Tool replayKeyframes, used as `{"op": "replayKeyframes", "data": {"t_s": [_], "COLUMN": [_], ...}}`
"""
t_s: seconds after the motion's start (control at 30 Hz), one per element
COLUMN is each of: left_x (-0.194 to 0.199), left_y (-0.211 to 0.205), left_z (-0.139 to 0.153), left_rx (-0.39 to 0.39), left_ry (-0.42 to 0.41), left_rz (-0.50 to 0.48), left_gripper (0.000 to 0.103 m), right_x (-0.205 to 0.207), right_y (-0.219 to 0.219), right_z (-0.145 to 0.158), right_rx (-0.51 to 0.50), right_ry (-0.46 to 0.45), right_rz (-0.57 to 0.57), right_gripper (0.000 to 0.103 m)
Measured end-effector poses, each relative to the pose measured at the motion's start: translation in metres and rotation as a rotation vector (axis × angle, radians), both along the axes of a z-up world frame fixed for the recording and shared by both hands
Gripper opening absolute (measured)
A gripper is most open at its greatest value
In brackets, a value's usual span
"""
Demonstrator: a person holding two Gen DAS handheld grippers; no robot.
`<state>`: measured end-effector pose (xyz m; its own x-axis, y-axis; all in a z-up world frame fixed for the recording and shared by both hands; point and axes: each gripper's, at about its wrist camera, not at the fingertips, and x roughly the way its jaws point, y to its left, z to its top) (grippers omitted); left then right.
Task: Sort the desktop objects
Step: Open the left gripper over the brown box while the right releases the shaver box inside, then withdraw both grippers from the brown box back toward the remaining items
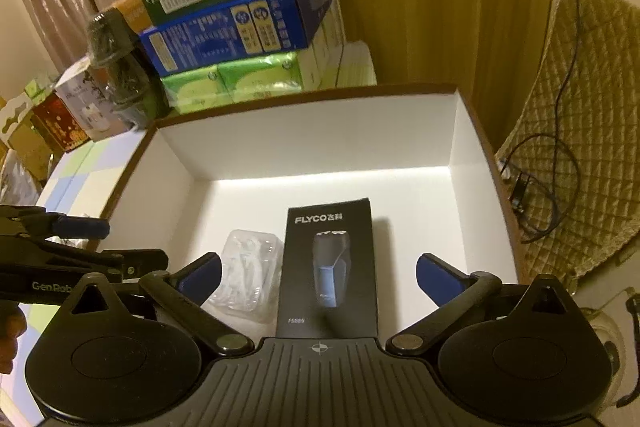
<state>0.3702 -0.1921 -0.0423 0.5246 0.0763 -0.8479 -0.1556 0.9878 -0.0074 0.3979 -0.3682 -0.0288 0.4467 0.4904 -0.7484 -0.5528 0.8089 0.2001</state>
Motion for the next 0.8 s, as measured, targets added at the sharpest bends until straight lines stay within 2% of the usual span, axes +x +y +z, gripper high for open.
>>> {"op": "replayKeyframes", "data": {"t_s": [0.53, 0.8], "left_x": [-0.091, -0.139], "left_y": [0.023, 0.052], "left_z": [0.049, 0.057], "left_rx": [-0.011, -0.023], "left_ry": [-0.117, -0.136], "left_rz": [-0.111, -0.130], "left_gripper": [0.089, 0.090], "right_x": [-0.098, -0.146], "right_y": [0.009, 0.027], "right_z": [0.040, 0.045], "right_rx": [0.036, 0.038], "right_ry": [-0.106, -0.121], "right_rz": [-0.109, -0.138], "right_gripper": [0.101, 0.101]}}
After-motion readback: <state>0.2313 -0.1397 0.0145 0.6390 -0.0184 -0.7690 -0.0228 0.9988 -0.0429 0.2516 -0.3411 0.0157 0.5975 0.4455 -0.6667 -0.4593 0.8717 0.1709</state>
